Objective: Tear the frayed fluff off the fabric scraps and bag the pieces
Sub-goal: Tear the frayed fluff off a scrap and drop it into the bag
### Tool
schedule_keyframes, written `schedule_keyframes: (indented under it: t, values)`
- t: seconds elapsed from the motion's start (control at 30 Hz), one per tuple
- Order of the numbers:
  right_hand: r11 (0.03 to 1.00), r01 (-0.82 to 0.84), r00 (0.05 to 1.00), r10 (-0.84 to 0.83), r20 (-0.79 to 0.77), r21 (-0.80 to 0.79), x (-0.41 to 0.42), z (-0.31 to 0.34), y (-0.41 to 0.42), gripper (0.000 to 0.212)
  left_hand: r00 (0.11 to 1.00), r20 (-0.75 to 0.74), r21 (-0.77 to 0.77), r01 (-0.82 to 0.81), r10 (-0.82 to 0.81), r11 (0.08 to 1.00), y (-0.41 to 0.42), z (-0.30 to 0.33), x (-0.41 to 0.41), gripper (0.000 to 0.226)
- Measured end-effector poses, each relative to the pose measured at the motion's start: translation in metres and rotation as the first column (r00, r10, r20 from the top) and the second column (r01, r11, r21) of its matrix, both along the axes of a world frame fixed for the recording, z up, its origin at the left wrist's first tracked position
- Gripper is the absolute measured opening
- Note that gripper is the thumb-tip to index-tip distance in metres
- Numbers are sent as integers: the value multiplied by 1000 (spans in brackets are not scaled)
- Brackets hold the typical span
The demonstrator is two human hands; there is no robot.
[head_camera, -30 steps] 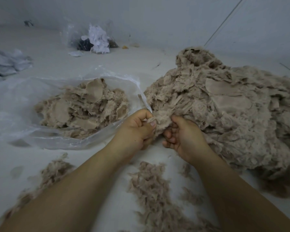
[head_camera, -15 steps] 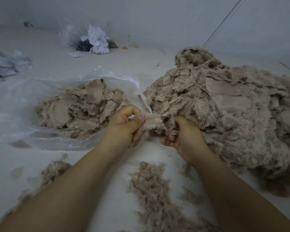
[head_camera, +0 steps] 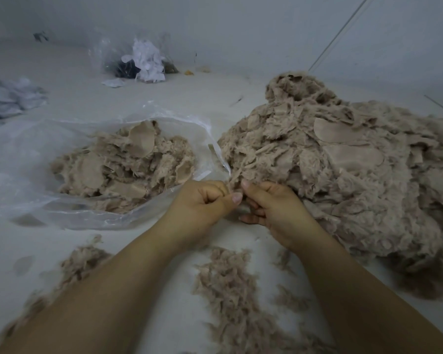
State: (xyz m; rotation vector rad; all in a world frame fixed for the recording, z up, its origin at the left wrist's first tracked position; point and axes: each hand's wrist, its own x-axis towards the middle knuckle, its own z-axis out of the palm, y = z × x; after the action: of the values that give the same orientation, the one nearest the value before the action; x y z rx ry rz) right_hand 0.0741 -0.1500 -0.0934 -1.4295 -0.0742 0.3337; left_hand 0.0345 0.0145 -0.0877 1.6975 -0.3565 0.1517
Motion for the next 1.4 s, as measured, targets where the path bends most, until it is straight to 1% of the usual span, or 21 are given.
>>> schedule_keyframes:
  t: [0.07, 0.1, 0.17, 0.23, 0.3, 0.33, 0.37, 0.47, 0.57, 0.63, 0.67, 0.7, 0.73, 0.8, 0.87, 0.93, 1.1, 1.23, 1.3, 1.37, 1.4]
  values:
    - [1000, -5, 1000, 5, 7, 13, 0, -1, -1, 22, 1000, -5, 1, -16, 16, 1000, 0, 0, 1, 38]
    - [1000, -11, 1000, 11, 14, 18, -1, -1, 0, 21, 1000, -25, -24, -13, 12, 1000, 0, 0, 2, 31]
    - [999, -40, 999, 39, 32, 28, -1, -1, 0, 25, 996, -70, -111, 53, -61, 992, 0, 0, 2, 21]
    - [994, -94, 995, 91, 48, 50, -2, -1, 1, 27, 984, -101, -178, 129, -149, 975, -1, -2, 3, 31]
    - [967, -198, 980, 190, 62, 158, -4, 1, 4, 31, 958, -118, -272, 220, -259, 937, -5, -2, 2, 36]
    - [954, -218, 976, 211, 58, 207, -5, 2, 5, 34, 944, -119, -322, 257, -308, 911, -6, -2, 2, 36]
    - [954, -198, 980, 192, 45, 224, -5, 2, 5, 35, 933, -118, -368, 278, -341, 887, -8, -1, 2, 36]
    - [981, -62, 997, 68, -23, 183, -4, 5, 0, 32, 909, -120, -461, 305, -398, 834, -10, 0, 1, 33]
    - [977, -38, 997, 51, -57, 210, -5, 6, -1, 19, 923, -149, -447, 258, -355, 857, -12, 0, 1, 15]
    - [983, -35, 999, 40, -20, 179, -5, 2, -1, 39, 939, -180, -450, 186, -293, 873, -14, -1, 1, 11]
    - [984, -40, 999, 42, -8, 171, -5, 1, -1, 44, 943, -187, -461, 163, -275, 872, -14, -1, 1, 12]
    - [986, -37, 999, 38, -3, 162, -6, 1, -1, 43, 944, -188, -468, 155, -270, 870, -13, -2, 1, 13]
    - [988, -36, 999, 36, 6, 150, -5, 1, -2, 38, 944, -184, -468, 160, -274, 869, -12, -2, 2, 15]
    - [988, -36, 999, 36, 1, 153, -3, 2, -3, 30, 934, -168, -454, 209, -314, 866, -11, -1, 0, 20]
    - [983, -23, 999, 28, -21, 183, 1, 1, -4, 34, 921, -149, -420, 271, -360, 866, -11, 0, -1, 25]
    - [981, -13, 999, 20, -34, 196, 2, 0, -4, 35, 920, -139, -376, 292, -366, 879, -12, -1, -3, 30]
    - [980, -49, 999, 52, -9, 194, 2, -1, -5, 35, 951, -116, -322, 236, -286, 917, -12, -2, -3, 28]
    - [965, -195, 980, 185, 71, 174, -2, 0, -9, 19, 956, -111, -341, 219, -270, 914, -10, -2, -4, 24]
    - [962, -232, 972, 222, 82, 145, -2, -2, -10, 14, 962, -105, -350, 201, -251, 915, -9, -2, -3, 24]
    - [965, -217, 976, 210, 60, 148, -1, -4, -10, 13, 978, -90, -379, 143, -190, 915, -9, -2, -2, 27]
    - [965, -203, 979, 198, 46, 165, 0, -4, -10, 15, 987, -95, -383, 83, -128, 920, -9, -1, -1, 27]
